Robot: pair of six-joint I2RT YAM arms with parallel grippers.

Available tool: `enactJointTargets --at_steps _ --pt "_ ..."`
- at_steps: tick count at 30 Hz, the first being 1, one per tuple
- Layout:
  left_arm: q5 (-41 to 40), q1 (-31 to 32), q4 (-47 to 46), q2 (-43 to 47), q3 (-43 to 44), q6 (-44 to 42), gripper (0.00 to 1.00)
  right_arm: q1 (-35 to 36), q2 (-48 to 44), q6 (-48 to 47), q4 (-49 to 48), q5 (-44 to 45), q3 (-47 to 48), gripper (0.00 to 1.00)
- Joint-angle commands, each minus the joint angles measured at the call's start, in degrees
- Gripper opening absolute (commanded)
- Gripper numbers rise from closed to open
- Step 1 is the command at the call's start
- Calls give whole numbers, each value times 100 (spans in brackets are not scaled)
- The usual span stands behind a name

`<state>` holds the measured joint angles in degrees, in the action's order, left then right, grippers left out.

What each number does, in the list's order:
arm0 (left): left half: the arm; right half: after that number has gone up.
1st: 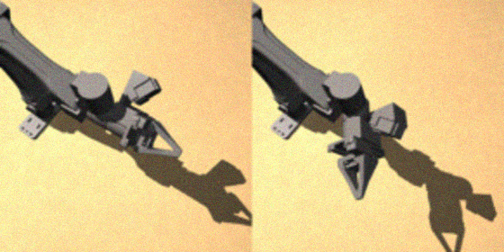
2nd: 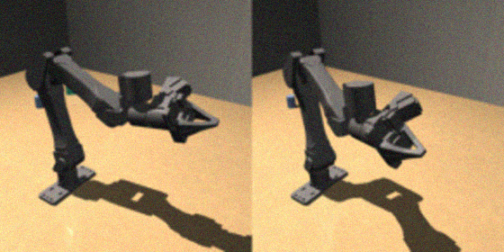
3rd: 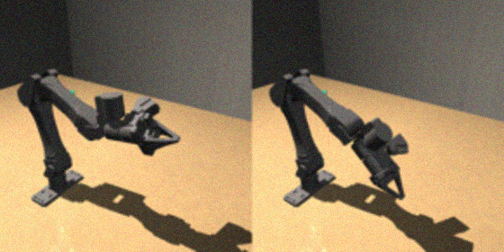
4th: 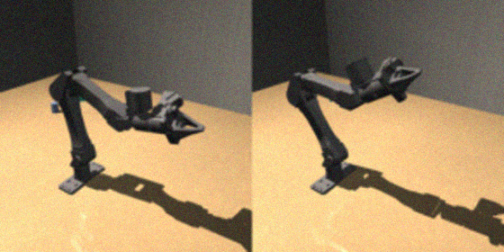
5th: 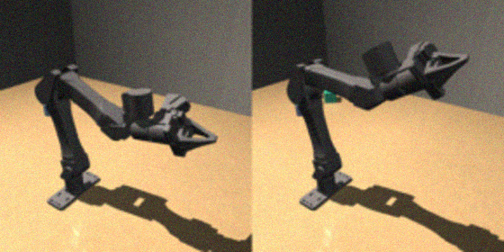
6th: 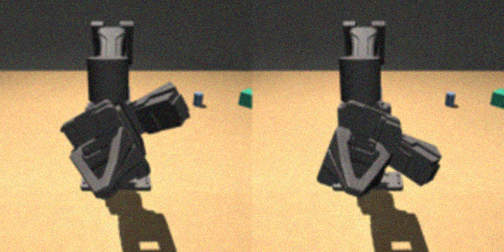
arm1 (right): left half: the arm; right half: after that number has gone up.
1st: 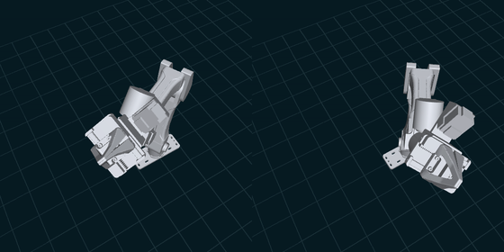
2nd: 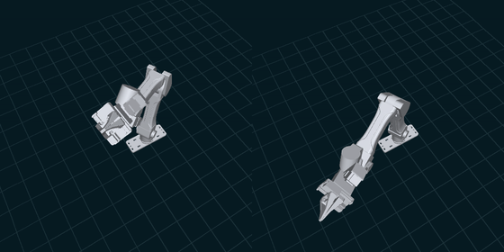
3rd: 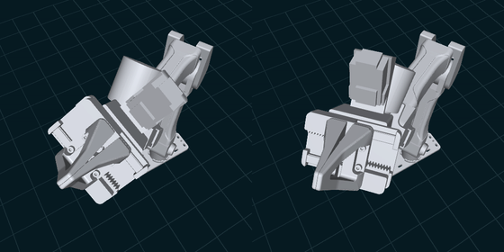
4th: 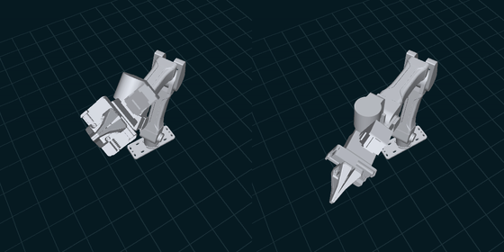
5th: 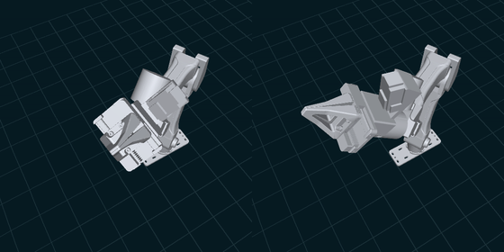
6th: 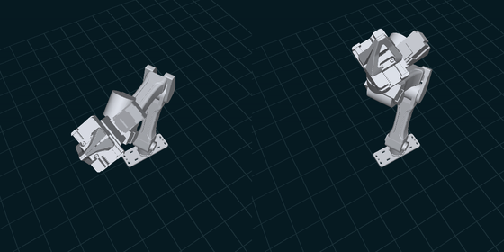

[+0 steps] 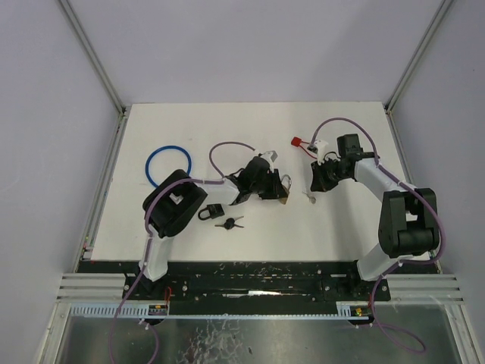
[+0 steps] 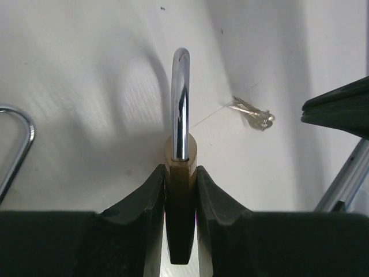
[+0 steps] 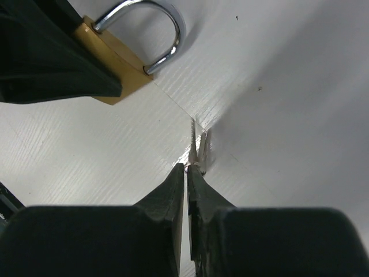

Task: Lock with the key
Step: Place the key at the center of the board, then reset both arms

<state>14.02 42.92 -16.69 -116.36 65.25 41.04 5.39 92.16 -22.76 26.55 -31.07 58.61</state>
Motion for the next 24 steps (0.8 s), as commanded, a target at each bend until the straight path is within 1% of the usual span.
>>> enactJointTargets --at_steps 1,5,10,13,20,24 --pt "-107 147 154 -58 623 -421 16 -20 133 -46 132 -146 285 12" --pt "-132 152 328 10 770 -628 19 -27 258 8 210 -274 337 13" --pt "-457 156 488 489 603 -1060 25 -22 159 15 276 -346 414 14" --pt "-593 157 647 731 551 -1280 32 -40 -94 0 229 -328 398 16" --pt "-535 164 723 912 538 -1408 34 -103 -825 -6 101 -246 317 18" --pt "-625 166 575 1317 343 -1474 35 -211 -1287 -34 11 -262 252 19"
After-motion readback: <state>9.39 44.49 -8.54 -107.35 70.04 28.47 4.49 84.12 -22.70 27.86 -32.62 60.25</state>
